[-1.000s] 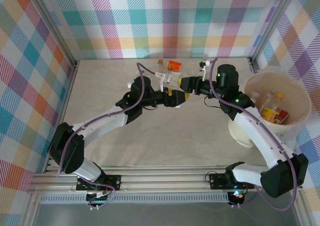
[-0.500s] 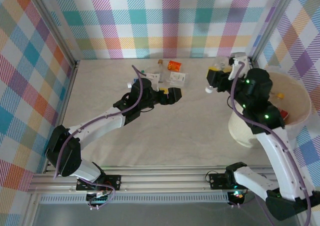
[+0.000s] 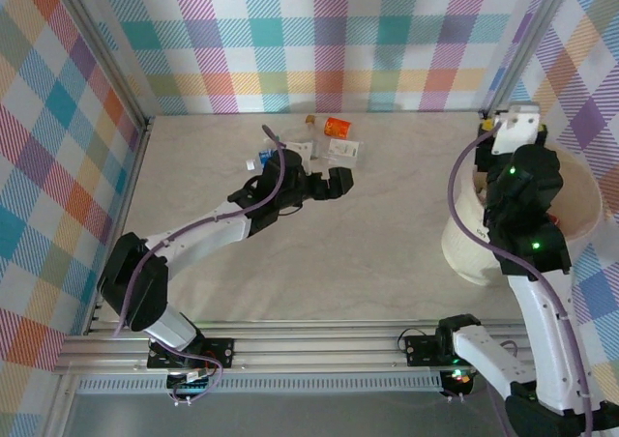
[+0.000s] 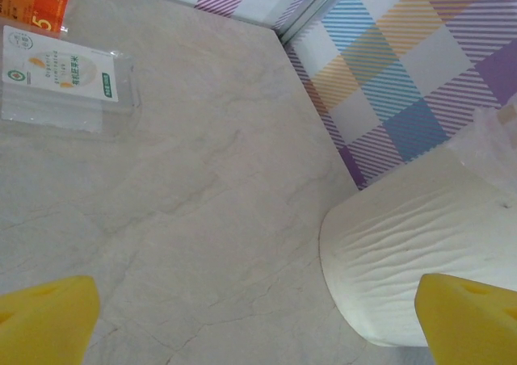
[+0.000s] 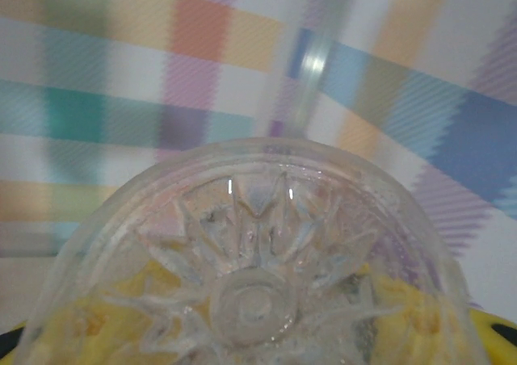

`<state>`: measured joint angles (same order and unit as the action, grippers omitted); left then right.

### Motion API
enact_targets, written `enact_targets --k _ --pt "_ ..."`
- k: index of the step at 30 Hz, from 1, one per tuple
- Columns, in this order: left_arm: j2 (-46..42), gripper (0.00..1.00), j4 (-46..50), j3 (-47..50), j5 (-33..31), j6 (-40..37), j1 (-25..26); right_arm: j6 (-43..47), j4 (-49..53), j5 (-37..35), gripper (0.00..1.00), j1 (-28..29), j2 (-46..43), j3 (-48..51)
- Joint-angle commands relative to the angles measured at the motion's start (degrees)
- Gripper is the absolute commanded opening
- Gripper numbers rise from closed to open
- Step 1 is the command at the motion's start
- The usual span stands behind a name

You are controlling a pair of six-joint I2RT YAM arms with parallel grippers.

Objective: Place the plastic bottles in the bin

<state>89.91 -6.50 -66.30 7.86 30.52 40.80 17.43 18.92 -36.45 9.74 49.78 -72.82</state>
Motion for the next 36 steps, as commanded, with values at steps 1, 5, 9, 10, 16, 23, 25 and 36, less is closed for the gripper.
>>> enact_targets --k 1,5,9,10,16,23,25,36 --pt "1.26 1.00 1.35 -3.27 1.22 0.80 -0.07 -1.75 -2.29 -2.61 0.37 -4.96 -0.61 1.40" --pt "1.69 1.00 1.69 -3.88 1.57 1.11 -0.08 -9.05 -1.10 5.40 0.37 -13.35 0.23 3.17" --pt "0.92 1.00 1.59 -2.60 0.87 1.42 -0.02 -18.14 1.99 17.16 0.37 -23.47 2.93 3.11" --pt "0.59 1.00 1.37 -2.07 0.68 1.40 -0.02 -19.92 2.17 20.12 0.37 -25.67 3.55 3.28" --pt "-1.30 1.00 1.30 0.67 -1.37 0.77 -0.03 -26.48 -3.85 32.94 0.43 -32.57 6.50 6.37" --pt "-2.32 1.00 2.76 1.57 -3.23 -0.51 -0.02 -29.50 1.14 29.16 0.84 -32.68 9.66 5.43" --pt "-2.60 1.00 2.83 1.79 -3.83 -0.77 -0.16 -29.67 2.84 27.52 0.90 -32.68 9.38 4.94" --pt "-2.16 1.00 3.39 1.51 -4.96 -0.85 -0.24 -29.21 8.80 28.13 1.00 -32.71 9.55 1.28"
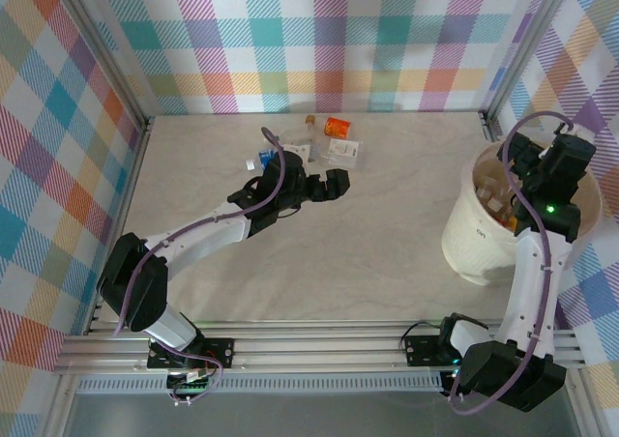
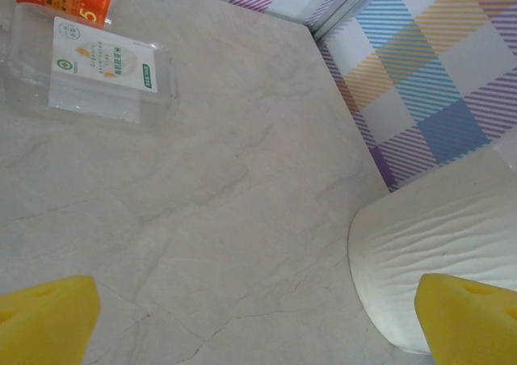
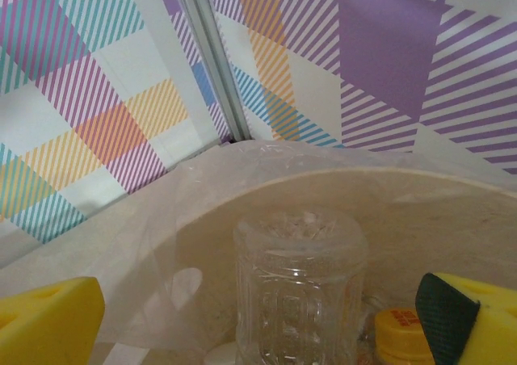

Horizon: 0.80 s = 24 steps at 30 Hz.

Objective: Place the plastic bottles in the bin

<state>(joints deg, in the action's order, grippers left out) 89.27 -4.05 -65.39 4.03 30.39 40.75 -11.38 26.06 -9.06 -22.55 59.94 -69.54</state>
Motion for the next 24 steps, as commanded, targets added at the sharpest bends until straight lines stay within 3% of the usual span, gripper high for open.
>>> enact_targets --k 1,3,8,15,24 --pt "-1.49 1.00 1.04 0.65 -1.34 -0.55 -0.19 -0.41 1.90 1.28 1.00 -0.34 -0.55 -2.01" --pt "-1.69 1.00 1.15 0.87 -1.68 -0.42 -0.18 -0.15 2.40 2.98 1.00 -0.36 -0.45 -2.26" --pt "-2.28 1.00 2.72 1.57 -4.11 -0.16 -0.24 -0.01 5.67 15.08 1.00 -0.30 0.08 -4.87" --pt "-3.30 1.00 4.40 2.68 -9.10 0.86 -1.01 -5.54 6.55 22.31 1.00 0.77 -2.58 -7.07" --pt "-7.80 1.00 5.10 6.29 -16.29 1.20 -1.98 -6.99 6.99 25.99 1.00 11.78 -2.25 -11.26"
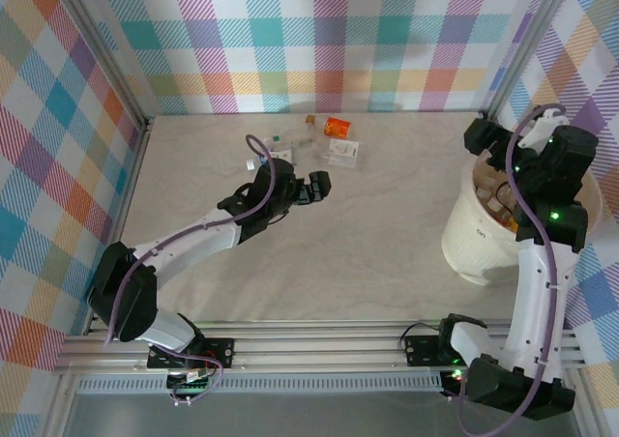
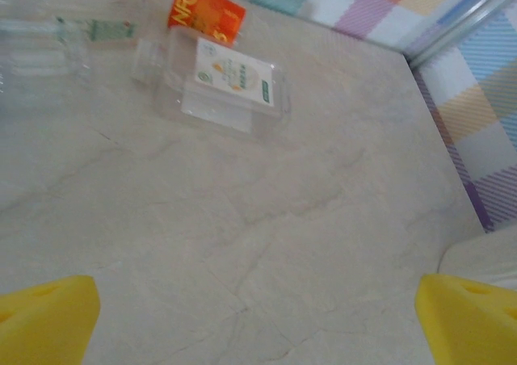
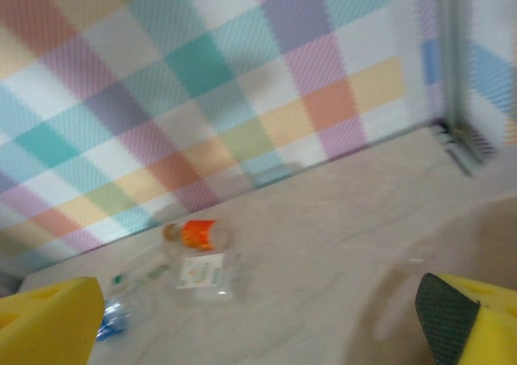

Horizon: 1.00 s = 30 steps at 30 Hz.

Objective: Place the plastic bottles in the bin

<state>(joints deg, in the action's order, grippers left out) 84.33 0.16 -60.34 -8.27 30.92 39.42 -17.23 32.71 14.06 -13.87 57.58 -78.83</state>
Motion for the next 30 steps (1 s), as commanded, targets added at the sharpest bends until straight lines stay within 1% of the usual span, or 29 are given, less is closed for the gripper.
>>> enact_targets --k 1,4,9,13,15,19,22,25,27,30 --pt "-3.51 1.00 1.06 1.74 -4.69 0.50 -0.89 -0.83 0.14 3.14 1.00 5.42 0.69 -2.34" --pt "-5.21 1.00 1.98 2.79 -6.05 0.40 -1.55 1.16 -0.42 3.43 1.00 12.66 3.30 -4.19" --pt "-6.93 1.00 3.81 4.09 -7.30 1.27 -3.02 3.32 -3.64 4.48 1.00 22.39 9.66 -5.82" --pt "-8.17 1.00 3.88 6.11 -7.37 3.22 -4.71 8.27 -2.77 3.57 1.00 29.93 18.42 -10.09" --pt "-8.61 1.00 3.79 7.03 -7.43 4.46 -5.59 10.60 -3.30 2.56 1.00 32.51 22.65 -11.53" --pt "-9.90 1.00 2.25 9.48 -8.23 6.72 -7.23 13.30 -6.32 1.38 1.00 33.72 31.91 -13.56" --pt "-11.03 1.00 1.91 10.71 -8.95 7.05 -7.95 17.93 -8.44 0.12 1.00 33.68 38.68 -15.00" --pt "-11.87 1.00 2.88 11.10 -10.16 7.04 -8.57 25.70 -10.20 -1.24 1.00 33.71 45.62 -16.78" --pt "-12.07 1.00 3.33 11.38 -9.85 6.98 -9.01 31.26 -9.99 -0.84 1.00 33.73 50.56 -19.08" --pt "-11.71 1.00 3.96 11.33 -8.41 6.79 -9.71 39.80 -8.62 -2.98 1.00 33.56 58.27 -24.20"
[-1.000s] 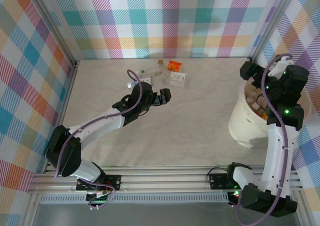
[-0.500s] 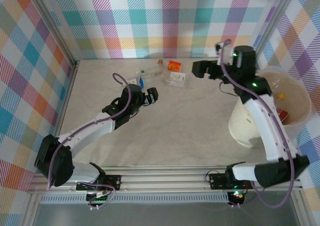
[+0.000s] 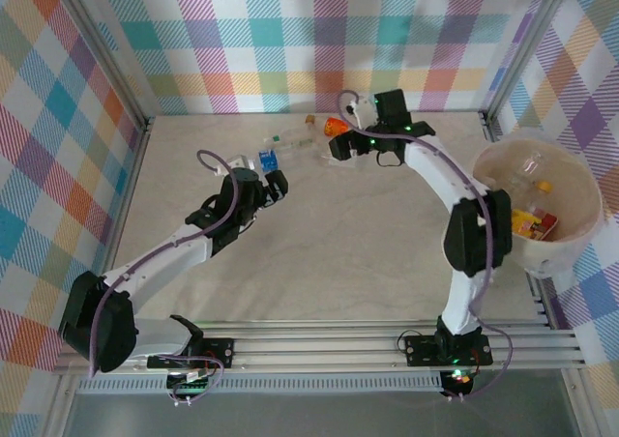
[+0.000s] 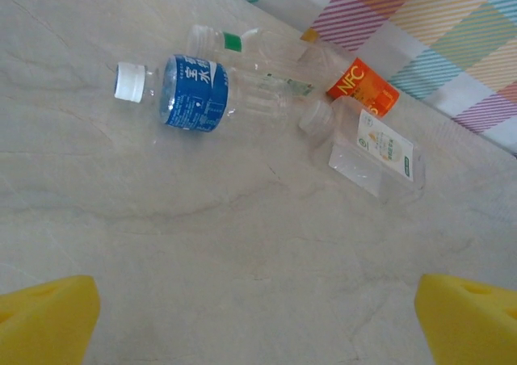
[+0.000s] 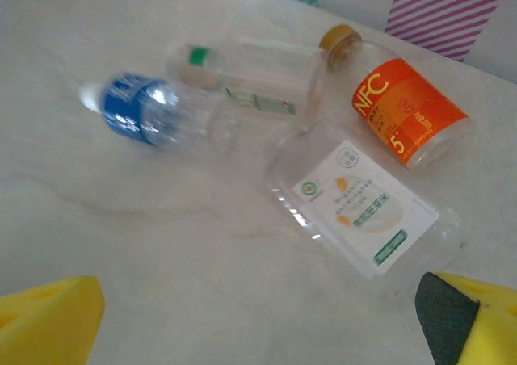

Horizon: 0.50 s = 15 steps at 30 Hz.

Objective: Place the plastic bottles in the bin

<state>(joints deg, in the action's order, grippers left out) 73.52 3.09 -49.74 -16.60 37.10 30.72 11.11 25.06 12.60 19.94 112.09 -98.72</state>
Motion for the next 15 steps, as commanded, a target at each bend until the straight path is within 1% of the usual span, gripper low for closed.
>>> enact_targets --k 1,5,7,15 --pt "-0.72 1.00 1.28 0.76 0.25 0.54 -1.10 13.84 -0.04 -2.28 1.00 -0.34 6.50 -6.56" --pt "0.13 1.00 1.91 0.66 1.21 0.52 -1.36 24.08 3.86 -3.29 1.00 -0.52 15.13 -13.96" --pt "0.57 1.00 2.10 0.65 1.34 0.51 -1.45 27.22 4.82 -2.93 1.00 -0.81 18.29 -16.73" --pt "2.82 1.00 3.57 -0.42 1.38 0.36 -1.89 30.74 13.24 -3.78 1.00 -1.41 30.56 -31.63"
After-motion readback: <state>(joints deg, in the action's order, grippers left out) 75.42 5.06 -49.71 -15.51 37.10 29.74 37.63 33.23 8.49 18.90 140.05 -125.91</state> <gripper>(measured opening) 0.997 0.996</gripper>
